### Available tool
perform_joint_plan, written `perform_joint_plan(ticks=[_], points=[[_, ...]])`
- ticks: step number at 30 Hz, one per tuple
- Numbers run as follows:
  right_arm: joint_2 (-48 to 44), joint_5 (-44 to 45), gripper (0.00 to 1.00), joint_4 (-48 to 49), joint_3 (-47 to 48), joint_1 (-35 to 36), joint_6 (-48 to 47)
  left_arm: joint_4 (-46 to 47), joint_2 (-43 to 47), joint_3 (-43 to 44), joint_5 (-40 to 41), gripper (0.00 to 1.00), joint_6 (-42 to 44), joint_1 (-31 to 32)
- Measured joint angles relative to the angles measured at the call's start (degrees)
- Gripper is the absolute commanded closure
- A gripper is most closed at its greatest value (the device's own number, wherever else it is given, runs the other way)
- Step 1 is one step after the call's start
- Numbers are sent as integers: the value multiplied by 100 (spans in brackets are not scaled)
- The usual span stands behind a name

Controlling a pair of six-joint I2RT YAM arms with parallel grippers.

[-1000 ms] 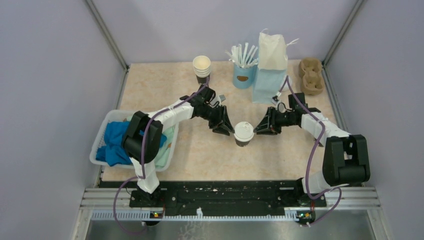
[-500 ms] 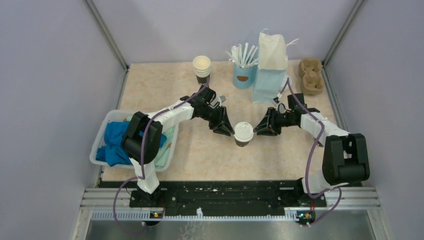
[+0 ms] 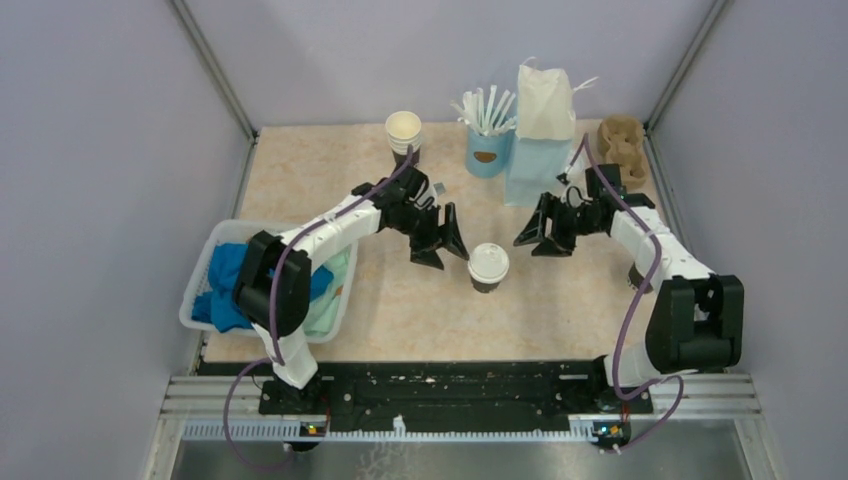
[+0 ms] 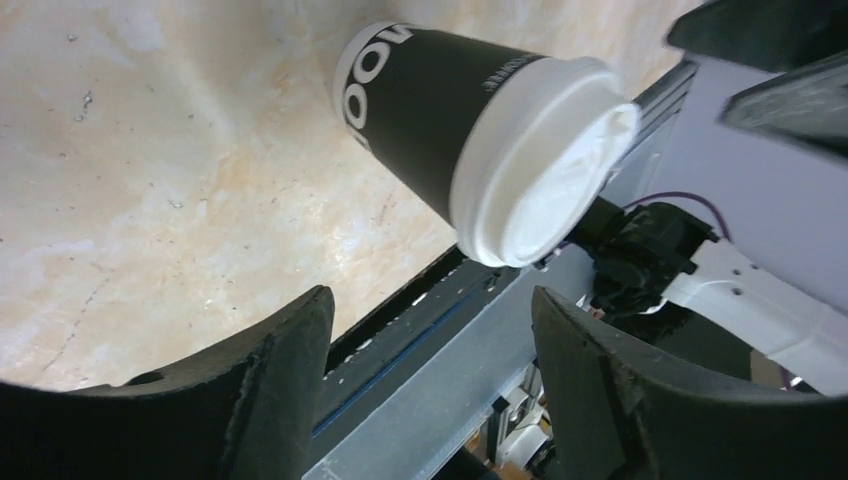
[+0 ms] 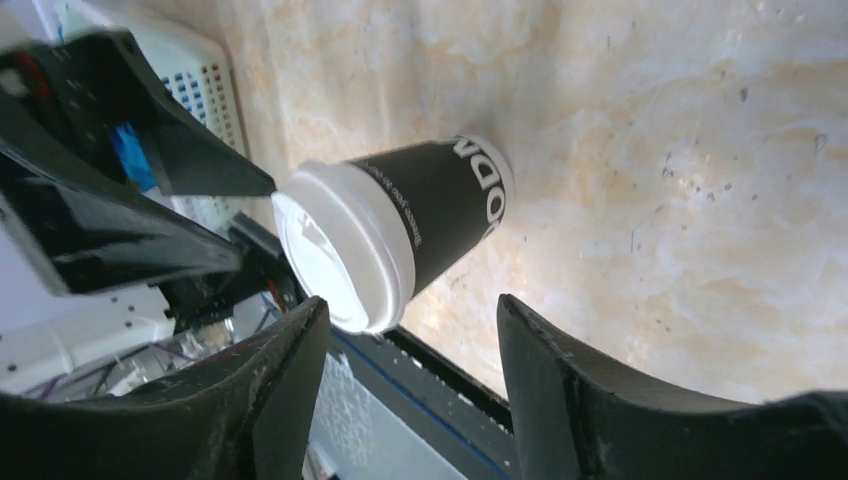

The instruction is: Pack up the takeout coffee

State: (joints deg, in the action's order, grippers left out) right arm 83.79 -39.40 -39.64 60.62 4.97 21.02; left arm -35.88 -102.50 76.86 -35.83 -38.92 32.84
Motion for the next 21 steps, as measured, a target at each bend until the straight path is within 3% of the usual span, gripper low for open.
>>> perform_joint_plan(ticks=[2, 4, 8, 11, 16, 21], points=[[-120, -157, 29, -39, -131, -26, -28, 79, 151, 9, -72, 13, 59, -46], [-302, -326, 32, 55, -380, 55, 37, 166, 195, 140, -170, 13, 107, -76], [-693, -619, 52, 542, -1088, 442, 568, 490, -59, 531, -446, 24, 175, -92], [-748, -673, 62, 1003, -1469, 634, 1012, 647, -498, 852, -592, 35, 256, -72], [-675, -577, 66, 1397, -1552, 649, 1331, 728, -964, 927, -660, 49, 354, -33], [-219, -369, 68, 1217, -1095, 643, 1161, 1058, -763, 535, -761, 55, 262, 4]])
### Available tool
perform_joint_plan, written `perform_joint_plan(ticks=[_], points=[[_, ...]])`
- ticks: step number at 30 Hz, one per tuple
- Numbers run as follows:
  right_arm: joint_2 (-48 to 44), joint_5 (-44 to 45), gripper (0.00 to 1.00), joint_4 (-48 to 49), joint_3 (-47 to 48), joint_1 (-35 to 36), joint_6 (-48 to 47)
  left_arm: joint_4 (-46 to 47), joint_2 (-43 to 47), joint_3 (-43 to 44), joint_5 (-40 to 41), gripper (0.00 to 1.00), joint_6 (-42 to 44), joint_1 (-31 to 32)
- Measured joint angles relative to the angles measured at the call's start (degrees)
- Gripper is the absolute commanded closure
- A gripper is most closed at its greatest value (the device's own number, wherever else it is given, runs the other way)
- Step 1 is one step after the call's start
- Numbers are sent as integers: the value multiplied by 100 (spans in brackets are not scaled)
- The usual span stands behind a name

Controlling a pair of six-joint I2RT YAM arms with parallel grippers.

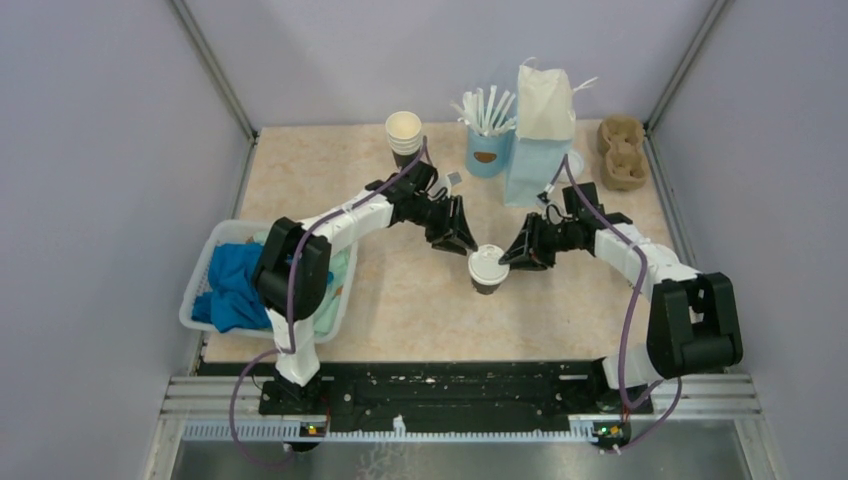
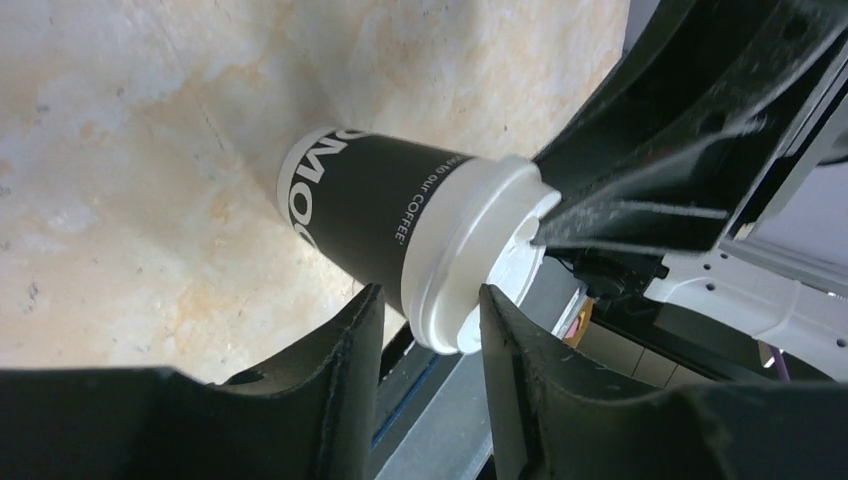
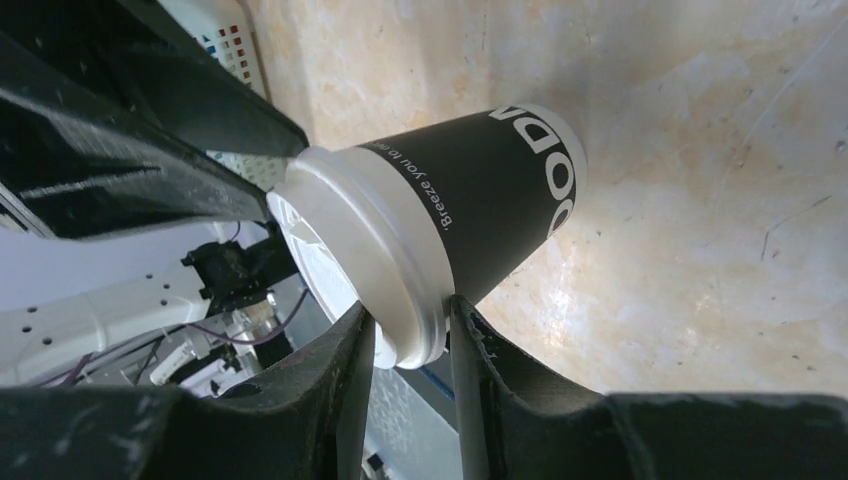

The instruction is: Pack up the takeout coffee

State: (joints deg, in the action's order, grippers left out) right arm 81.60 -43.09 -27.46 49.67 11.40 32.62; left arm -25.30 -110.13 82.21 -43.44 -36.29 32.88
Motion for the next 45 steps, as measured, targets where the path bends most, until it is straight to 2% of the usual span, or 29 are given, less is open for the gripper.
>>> perform_joint_plan(ticks=[6, 10, 14, 17, 20, 25, 28, 36, 45], points=[[345, 188, 64, -175, 501, -7, -317, 295, 643, -802, 157, 57, -317, 208], [592, 144, 48, -125, 680, 2, -424, 385, 914, -1248, 164, 53, -597, 566], [608, 195, 32, -356, 745, -46, -621, 352, 938, -1270, 170, 46, -678, 697], [450, 199, 29, -566, 745, -120, -750, 243, 1054, -1255, 214, 40, -664, 581], [177, 188, 30, -726, 745, -170, -804, 168, 1252, -1233, 223, 39, -658, 376], [-332, -33, 50, -693, 514, -238, -726, 273, 1443, -1226, 44, 53, -717, -96], [-577, -247, 55, -415, 33, -350, -474, 326, 1296, -1200, -92, 57, -732, -326], [-612, -485, 62, 98, -728, -404, -4, 302, 400, -761, -302, 55, -629, -389], [-608, -590, 68, 487, -951, -402, 155, 330, 195, -608, -472, 53, -557, -313]])
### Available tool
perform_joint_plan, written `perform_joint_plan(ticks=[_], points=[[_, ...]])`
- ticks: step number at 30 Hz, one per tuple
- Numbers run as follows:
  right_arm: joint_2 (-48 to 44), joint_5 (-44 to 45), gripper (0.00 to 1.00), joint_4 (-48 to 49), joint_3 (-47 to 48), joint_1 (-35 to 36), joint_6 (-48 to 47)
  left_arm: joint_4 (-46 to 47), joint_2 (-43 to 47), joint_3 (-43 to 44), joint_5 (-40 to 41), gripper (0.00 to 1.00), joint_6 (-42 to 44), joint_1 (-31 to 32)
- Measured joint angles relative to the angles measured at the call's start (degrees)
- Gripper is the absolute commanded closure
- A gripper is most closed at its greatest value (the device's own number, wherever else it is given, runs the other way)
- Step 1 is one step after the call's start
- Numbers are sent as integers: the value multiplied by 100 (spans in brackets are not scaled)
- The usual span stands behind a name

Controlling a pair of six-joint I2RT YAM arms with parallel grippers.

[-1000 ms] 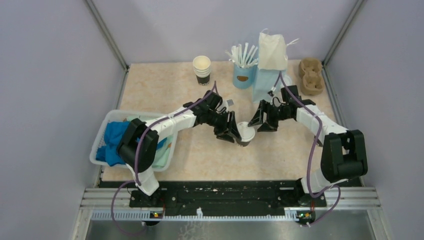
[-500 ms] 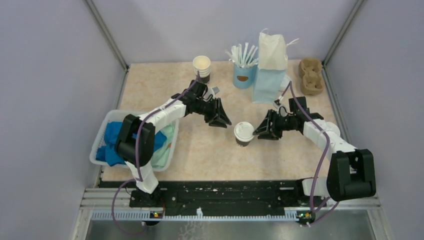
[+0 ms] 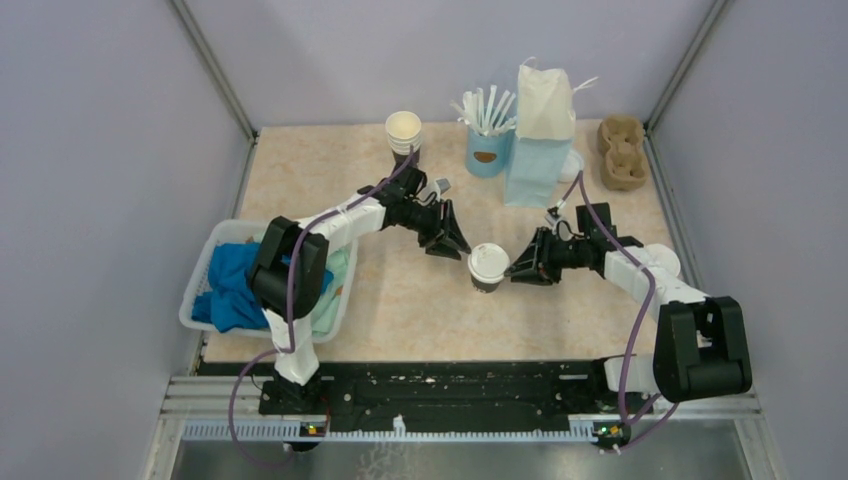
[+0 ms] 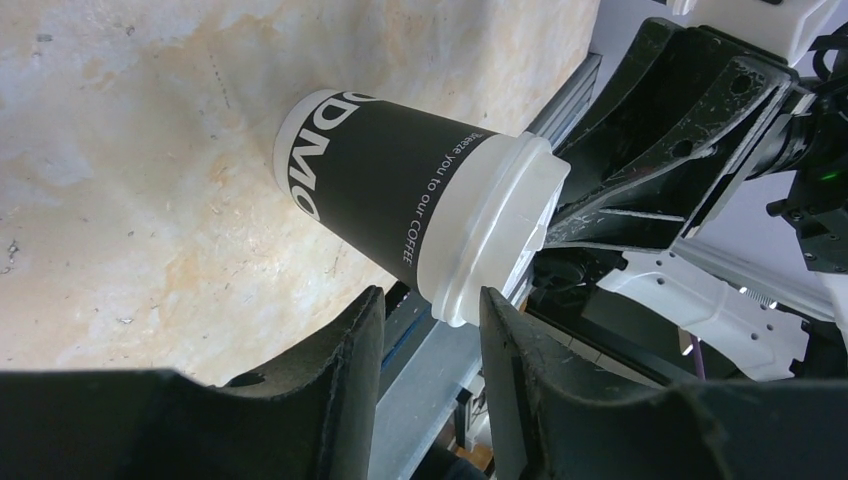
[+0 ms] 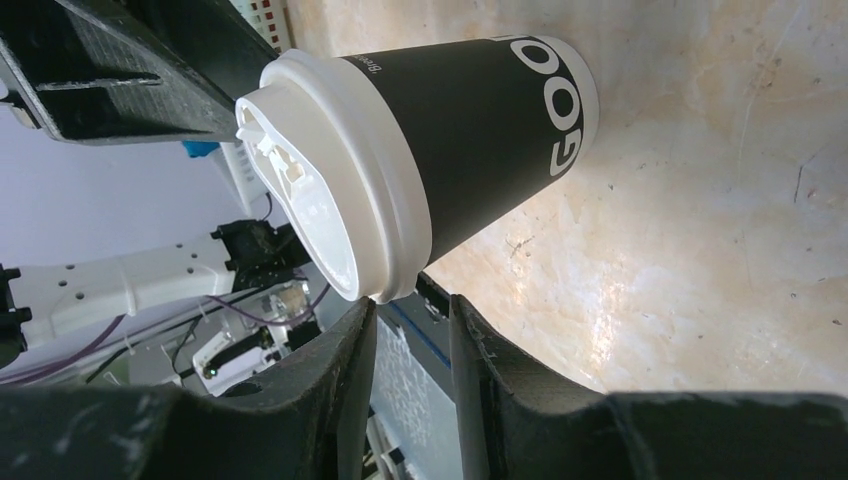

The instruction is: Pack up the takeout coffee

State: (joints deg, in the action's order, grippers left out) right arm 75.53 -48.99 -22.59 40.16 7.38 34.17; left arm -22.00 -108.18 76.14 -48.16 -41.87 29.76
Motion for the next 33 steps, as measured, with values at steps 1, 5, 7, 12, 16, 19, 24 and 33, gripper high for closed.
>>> perform_joint_plan(ticks=[1, 5, 7, 12, 16, 19, 24, 33], points=[[2, -2, 68, 26, 0, 0, 2, 9, -11, 2, -7, 54, 0, 11], [33, -24, 68, 74, 0, 0, 2, 35, -50, 7, -28, 57, -2, 48], [55, -24, 68, 74, 0, 0, 2, 57, -105, 26, -44, 57, 0, 61], [79, -31, 69, 74, 0, 0, 2, 101, -199, 70, -101, 59, -2, 61], [83, -35, 71, 74, 0, 0, 4, 101, -199, 70, -98, 60, 4, 66], [83, -31, 74, 79, 0, 0, 46, 98, -199, 70, -92, 60, 24, 70], [125, -26, 74, 127, 0, 0, 114, 72, -199, 70, -68, 62, 107, 74], [267, -15, 74, 114, 4, -7, 151, -96, -195, 81, 35, 65, 258, 87]])
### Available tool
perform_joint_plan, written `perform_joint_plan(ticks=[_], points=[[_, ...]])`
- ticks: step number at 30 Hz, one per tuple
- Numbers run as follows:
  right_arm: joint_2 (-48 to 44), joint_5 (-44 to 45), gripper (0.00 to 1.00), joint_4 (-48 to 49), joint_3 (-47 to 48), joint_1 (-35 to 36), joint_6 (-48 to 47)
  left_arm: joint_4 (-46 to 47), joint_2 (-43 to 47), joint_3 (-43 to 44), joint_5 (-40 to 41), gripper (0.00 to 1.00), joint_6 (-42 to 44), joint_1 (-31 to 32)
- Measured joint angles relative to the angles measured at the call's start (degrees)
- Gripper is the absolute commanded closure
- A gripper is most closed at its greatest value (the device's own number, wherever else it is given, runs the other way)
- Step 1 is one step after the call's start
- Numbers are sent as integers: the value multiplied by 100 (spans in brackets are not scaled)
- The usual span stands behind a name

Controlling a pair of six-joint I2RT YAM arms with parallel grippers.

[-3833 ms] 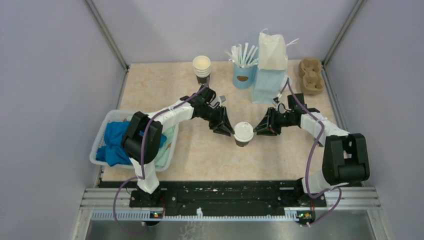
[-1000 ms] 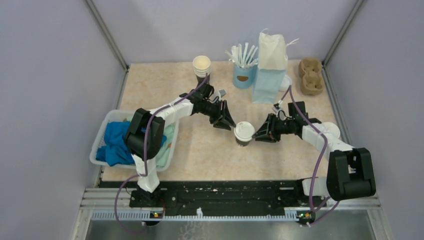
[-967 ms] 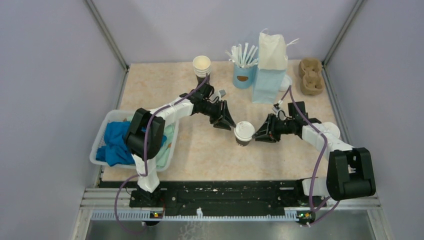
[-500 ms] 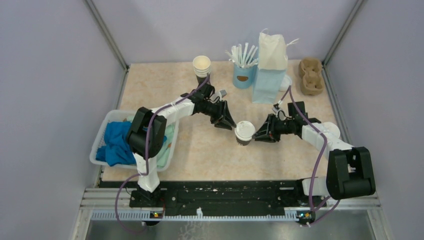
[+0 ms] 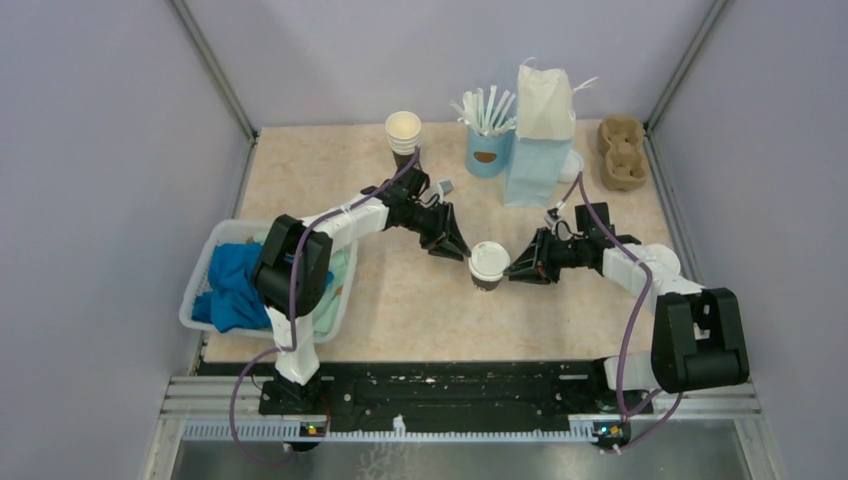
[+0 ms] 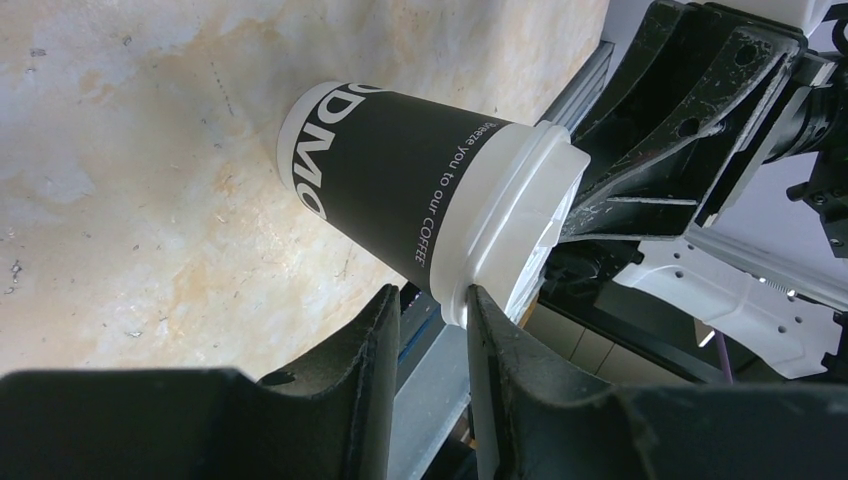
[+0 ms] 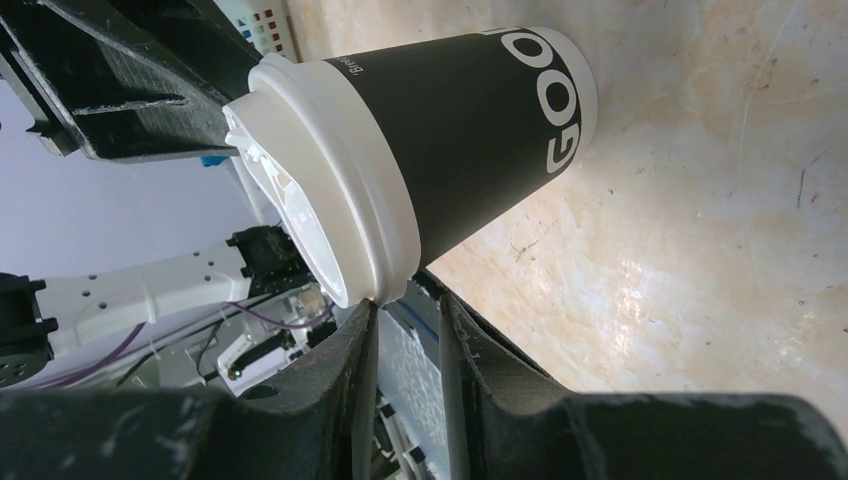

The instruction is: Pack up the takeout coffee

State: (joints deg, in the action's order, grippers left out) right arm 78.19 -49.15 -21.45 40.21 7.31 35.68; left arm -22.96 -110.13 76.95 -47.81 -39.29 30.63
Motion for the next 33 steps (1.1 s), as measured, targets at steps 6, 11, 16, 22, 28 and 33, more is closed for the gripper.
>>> perform_joint_plan(ticks=[6, 11, 16, 22, 28, 33], points=[[68, 127, 75, -2, 0, 15, -11, 181, 157, -293, -11, 67, 0, 0], [70, 315, 74, -26, 61, 96, -15, 280, 254, -457, -15, 67, 2, 0], [-74, 636, 58, -372, 319, 210, -225, 63, 273, -337, 55, 63, 48, 17], [-70, 1373, 44, -1172, 984, 280, -667, -717, 273, 144, 621, 57, 236, 160], [-68, 1821, 20, -1851, 1812, 361, -1043, -1211, 273, 479, 1025, 47, 389, 186], [-37, 2763, 4, -2457, 2610, 1200, -1591, -1458, 382, 503, 1235, 34, 466, 181]])
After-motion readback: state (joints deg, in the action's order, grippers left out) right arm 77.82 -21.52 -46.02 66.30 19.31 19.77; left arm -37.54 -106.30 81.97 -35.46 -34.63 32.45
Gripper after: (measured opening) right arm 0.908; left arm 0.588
